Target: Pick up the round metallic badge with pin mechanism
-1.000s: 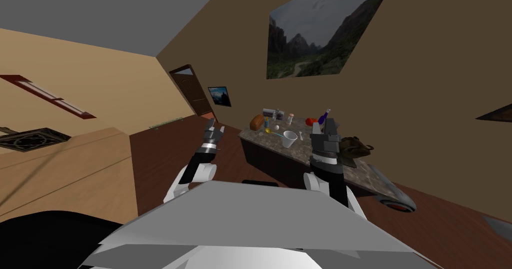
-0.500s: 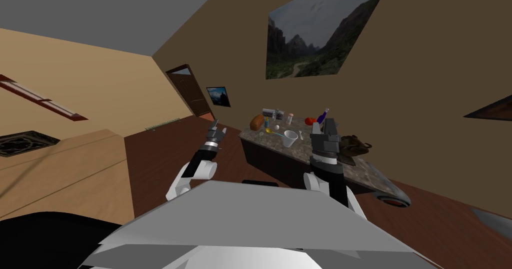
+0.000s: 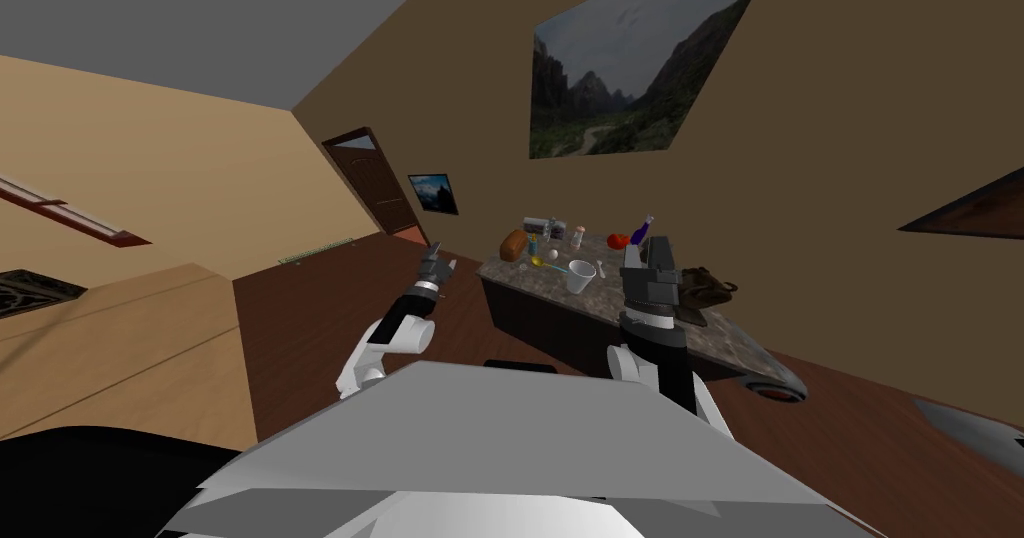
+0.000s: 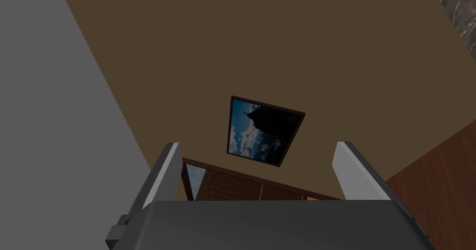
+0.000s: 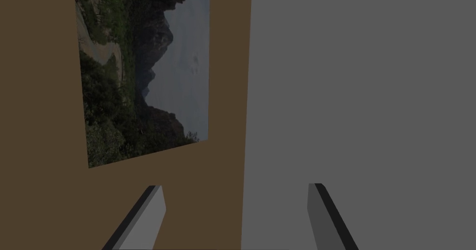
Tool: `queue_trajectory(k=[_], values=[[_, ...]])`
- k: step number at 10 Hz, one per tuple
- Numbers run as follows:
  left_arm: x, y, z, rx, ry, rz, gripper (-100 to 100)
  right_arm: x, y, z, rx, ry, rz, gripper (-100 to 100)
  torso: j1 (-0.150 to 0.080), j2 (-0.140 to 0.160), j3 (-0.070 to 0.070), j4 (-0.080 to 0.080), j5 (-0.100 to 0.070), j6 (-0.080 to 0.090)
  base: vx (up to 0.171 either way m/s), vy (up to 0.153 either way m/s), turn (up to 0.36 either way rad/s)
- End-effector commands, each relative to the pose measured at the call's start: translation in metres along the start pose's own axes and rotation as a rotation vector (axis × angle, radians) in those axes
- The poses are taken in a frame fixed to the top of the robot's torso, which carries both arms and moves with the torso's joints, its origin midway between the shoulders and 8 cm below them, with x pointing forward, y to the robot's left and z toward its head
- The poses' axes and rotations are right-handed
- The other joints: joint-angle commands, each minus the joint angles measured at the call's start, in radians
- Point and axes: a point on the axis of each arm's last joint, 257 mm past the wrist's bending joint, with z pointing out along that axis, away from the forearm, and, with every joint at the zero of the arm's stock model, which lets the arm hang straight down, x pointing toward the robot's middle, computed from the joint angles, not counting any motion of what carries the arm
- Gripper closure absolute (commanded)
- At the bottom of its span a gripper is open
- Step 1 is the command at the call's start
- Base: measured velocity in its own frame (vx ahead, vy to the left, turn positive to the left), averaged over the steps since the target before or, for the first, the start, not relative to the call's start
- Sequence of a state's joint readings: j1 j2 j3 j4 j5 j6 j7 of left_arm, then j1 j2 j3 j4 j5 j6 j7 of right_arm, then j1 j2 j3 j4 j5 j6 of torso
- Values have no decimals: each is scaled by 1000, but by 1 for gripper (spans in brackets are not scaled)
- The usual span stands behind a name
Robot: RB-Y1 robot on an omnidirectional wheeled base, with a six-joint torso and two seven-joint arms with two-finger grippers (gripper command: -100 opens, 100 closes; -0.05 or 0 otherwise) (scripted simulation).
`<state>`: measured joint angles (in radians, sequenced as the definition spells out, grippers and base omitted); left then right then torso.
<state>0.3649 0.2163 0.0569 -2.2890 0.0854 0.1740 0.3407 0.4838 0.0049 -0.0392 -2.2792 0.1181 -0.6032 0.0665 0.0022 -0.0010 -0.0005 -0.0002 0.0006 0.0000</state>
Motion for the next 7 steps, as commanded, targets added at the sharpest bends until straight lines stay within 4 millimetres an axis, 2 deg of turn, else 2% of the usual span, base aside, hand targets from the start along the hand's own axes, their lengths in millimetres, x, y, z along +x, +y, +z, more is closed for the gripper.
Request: queue_trajectory(k=[1, 7], values=[[-4, 12, 2, -47, -14, -19, -100, 0, 0, 0, 0, 0, 0, 0, 0, 0, 0, 0, 0, 0, 7, 34, -36], [-10, 49, 13, -182, -51, -128, -100, 0, 0, 0, 0, 0, 0, 0, -1, 0, 0, 0, 0, 0, 4, 22, -50]])
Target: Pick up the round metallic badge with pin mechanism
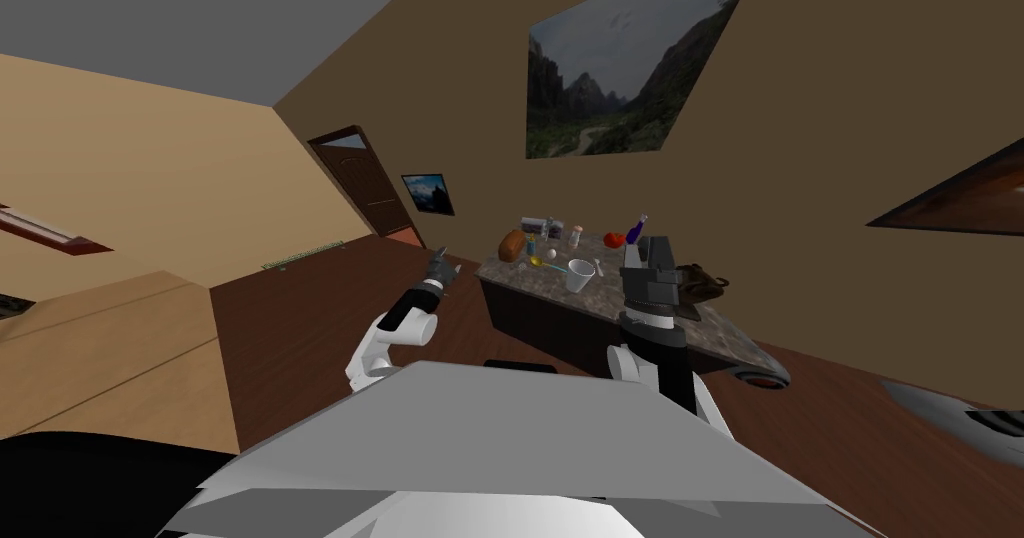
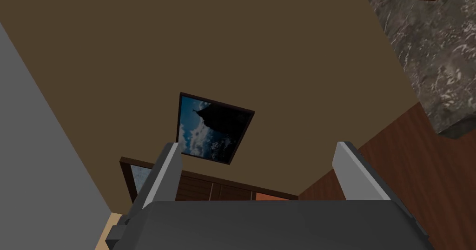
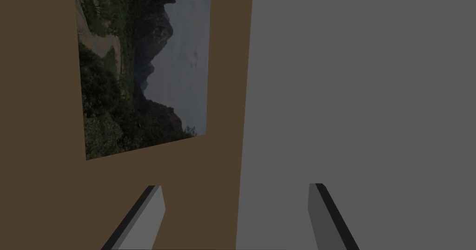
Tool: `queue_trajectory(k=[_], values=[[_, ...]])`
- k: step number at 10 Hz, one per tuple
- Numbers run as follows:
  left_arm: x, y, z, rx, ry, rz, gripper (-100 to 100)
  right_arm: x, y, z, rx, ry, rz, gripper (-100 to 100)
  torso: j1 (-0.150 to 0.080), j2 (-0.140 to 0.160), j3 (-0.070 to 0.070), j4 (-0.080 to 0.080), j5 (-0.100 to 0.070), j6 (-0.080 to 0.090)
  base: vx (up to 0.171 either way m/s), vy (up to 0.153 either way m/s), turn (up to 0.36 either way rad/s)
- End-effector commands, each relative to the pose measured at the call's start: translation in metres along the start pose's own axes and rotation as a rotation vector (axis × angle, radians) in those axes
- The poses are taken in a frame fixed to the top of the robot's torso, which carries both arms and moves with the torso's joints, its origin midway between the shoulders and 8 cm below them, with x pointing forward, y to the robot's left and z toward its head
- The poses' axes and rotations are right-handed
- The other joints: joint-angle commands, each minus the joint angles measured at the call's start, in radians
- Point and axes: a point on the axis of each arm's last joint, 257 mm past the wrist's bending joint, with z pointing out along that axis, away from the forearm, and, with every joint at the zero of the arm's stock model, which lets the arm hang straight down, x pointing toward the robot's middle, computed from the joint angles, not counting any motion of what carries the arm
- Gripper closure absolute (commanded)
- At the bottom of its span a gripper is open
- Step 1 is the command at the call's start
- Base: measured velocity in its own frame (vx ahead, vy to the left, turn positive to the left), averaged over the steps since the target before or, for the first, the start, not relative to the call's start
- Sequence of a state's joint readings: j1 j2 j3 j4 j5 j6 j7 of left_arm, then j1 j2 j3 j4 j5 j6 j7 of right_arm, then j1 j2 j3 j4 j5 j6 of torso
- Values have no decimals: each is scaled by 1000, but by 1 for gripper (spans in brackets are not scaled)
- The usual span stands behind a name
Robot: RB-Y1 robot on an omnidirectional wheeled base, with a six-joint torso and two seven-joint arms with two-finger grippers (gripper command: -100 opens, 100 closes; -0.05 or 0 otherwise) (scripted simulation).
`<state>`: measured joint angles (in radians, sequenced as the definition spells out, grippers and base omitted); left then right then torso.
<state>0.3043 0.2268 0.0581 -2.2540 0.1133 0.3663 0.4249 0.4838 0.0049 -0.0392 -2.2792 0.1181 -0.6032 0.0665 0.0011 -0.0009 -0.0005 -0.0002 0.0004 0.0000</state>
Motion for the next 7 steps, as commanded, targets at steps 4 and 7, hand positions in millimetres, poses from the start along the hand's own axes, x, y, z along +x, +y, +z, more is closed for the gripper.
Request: queue_trajectory(k=[4, 7], values=[[-6, 33, 13, -124, -37, -99, -100, 0, 0, 0, 0, 0, 0, 0, 0, 0, 0, 0, 0, 0, 8, 16, -64], [-8, 50, 17, -189, -60, -138, -100, 0, 0, 0, 0, 0, 0, 0, -1, 0, 0, 0, 0, 0, 4, 2, -44]])
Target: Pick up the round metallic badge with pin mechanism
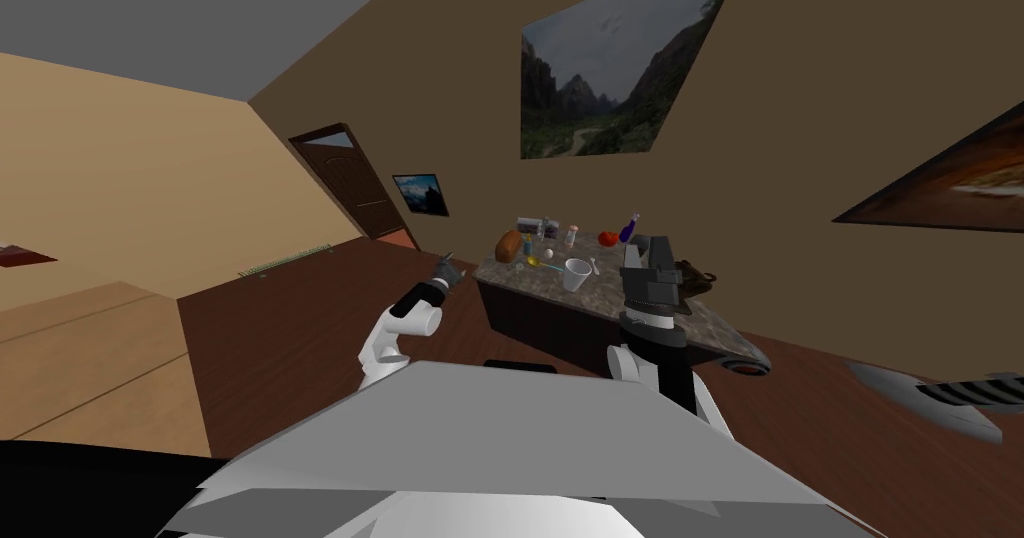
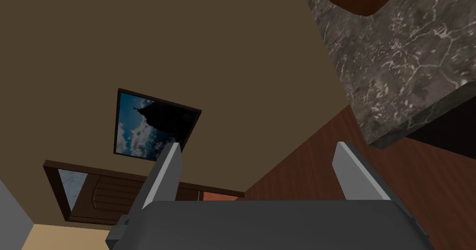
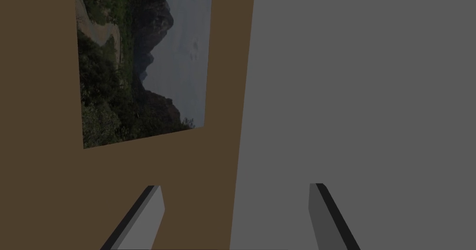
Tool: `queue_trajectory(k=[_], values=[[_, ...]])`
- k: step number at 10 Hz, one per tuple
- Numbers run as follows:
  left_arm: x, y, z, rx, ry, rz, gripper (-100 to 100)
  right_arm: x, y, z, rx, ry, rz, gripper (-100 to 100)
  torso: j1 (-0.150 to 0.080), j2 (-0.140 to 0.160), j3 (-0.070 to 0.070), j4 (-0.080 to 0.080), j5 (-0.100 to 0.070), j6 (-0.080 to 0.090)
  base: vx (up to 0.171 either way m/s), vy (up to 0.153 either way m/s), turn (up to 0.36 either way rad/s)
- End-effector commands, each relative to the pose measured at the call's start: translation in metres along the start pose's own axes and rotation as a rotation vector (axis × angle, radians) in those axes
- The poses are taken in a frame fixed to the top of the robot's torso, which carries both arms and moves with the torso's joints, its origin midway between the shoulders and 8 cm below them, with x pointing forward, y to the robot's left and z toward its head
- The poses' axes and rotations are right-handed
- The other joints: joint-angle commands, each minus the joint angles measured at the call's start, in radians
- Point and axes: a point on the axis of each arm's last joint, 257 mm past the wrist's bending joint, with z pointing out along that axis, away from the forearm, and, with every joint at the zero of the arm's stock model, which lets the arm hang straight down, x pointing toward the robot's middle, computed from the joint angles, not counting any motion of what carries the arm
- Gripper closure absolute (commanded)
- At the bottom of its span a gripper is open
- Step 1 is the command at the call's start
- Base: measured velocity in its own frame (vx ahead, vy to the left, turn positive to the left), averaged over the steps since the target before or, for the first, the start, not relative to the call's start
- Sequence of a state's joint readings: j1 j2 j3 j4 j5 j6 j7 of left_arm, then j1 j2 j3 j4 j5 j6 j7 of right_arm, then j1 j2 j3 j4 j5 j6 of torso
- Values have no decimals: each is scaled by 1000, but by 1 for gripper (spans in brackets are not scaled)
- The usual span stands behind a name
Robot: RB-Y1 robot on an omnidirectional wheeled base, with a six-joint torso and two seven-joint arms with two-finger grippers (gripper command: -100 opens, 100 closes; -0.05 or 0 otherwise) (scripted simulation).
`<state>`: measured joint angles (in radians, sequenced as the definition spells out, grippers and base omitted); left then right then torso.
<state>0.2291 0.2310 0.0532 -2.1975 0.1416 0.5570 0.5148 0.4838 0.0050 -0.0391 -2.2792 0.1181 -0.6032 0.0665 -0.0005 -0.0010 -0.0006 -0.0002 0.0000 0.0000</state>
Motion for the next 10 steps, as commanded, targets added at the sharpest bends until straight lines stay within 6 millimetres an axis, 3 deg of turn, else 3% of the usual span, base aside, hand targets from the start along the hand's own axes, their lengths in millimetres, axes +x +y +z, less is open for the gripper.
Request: queue_trajectory(k=[1, 10], values=[[-3, 11, 2, -42, -18, -21, -100, 0, 0, 0, 0, 0, 0, 0, 0, 0, 0, 0, 0, 0, 7, 1, -59], [-3, 69, 27, -277, -100, -193, -100, 0, 0, 0, 0, 0, 0, 0, -1, -1, 0, 0, 0, -1, 16, -12, -79]])
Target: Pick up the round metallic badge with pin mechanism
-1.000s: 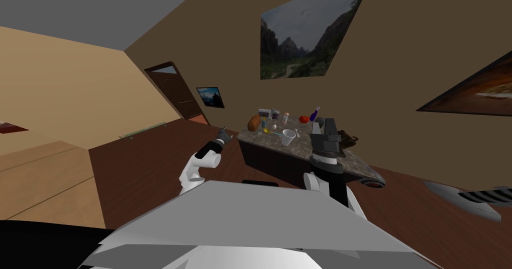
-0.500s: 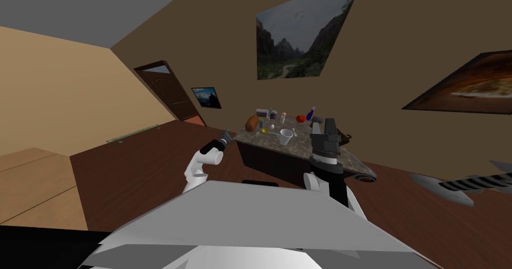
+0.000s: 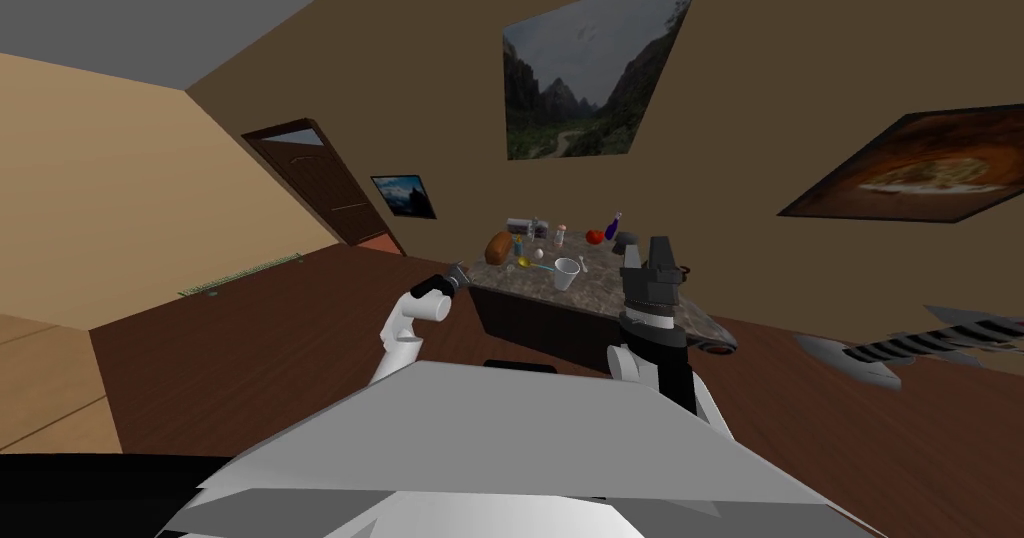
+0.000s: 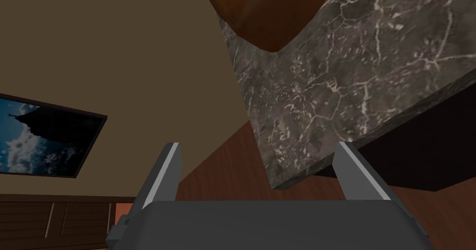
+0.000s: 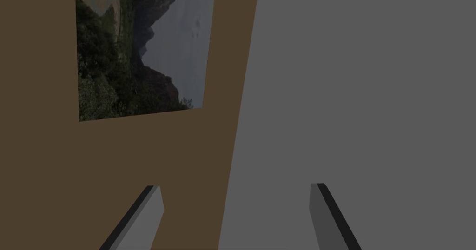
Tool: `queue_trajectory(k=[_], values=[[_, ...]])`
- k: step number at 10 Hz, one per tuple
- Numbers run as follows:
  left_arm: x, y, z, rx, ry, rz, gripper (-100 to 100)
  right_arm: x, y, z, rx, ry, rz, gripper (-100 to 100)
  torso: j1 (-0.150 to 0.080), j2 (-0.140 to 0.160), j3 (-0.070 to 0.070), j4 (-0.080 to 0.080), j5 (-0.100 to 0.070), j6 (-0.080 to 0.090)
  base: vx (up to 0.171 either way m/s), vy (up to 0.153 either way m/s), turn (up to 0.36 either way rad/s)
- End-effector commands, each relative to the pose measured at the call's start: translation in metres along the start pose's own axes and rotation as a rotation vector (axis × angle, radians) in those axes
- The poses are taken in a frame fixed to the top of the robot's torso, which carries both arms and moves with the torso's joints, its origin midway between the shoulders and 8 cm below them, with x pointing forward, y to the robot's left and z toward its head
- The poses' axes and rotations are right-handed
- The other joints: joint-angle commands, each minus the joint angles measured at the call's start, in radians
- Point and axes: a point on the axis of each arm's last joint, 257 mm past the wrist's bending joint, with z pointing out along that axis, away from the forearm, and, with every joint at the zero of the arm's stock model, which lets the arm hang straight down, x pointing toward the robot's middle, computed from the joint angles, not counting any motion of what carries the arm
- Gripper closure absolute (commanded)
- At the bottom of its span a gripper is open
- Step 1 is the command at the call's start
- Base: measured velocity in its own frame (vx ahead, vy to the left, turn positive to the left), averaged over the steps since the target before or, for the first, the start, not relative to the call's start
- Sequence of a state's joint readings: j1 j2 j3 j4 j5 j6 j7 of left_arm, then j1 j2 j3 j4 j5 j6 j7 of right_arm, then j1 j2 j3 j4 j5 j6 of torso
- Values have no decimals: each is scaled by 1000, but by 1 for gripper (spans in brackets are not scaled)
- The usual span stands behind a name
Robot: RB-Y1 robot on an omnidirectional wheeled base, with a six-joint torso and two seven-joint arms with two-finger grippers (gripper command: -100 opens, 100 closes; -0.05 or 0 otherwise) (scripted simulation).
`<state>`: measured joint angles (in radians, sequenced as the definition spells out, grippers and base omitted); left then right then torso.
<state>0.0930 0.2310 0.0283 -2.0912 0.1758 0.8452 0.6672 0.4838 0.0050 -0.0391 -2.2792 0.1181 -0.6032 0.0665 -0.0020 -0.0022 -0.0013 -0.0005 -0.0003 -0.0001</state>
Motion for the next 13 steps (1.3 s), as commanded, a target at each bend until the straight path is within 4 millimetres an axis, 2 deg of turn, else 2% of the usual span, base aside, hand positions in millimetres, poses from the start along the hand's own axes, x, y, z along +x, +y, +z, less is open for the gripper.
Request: queue_trajectory(k=[1, 4, 13], values=[[-4, 9, 3, -39, -22, -18, -100, 0, 0, 0, 0, 0, 0, 0, 0, 0, 0, 0, 0, 0, 26, -21, -59], [-3, 23, 15, -113, -54, -71, -100, 0, 0, 0, 0, 0, 0, 0, 0, 0, 0, 0, 0, -1, 32, -25, -82], [-8, 61, 32, -296, -179, -164, -100, 0, 0, 0, 0, 0, 0, 0, -1, -1, -1, 0, 0, 0, 40, -29, -80]])
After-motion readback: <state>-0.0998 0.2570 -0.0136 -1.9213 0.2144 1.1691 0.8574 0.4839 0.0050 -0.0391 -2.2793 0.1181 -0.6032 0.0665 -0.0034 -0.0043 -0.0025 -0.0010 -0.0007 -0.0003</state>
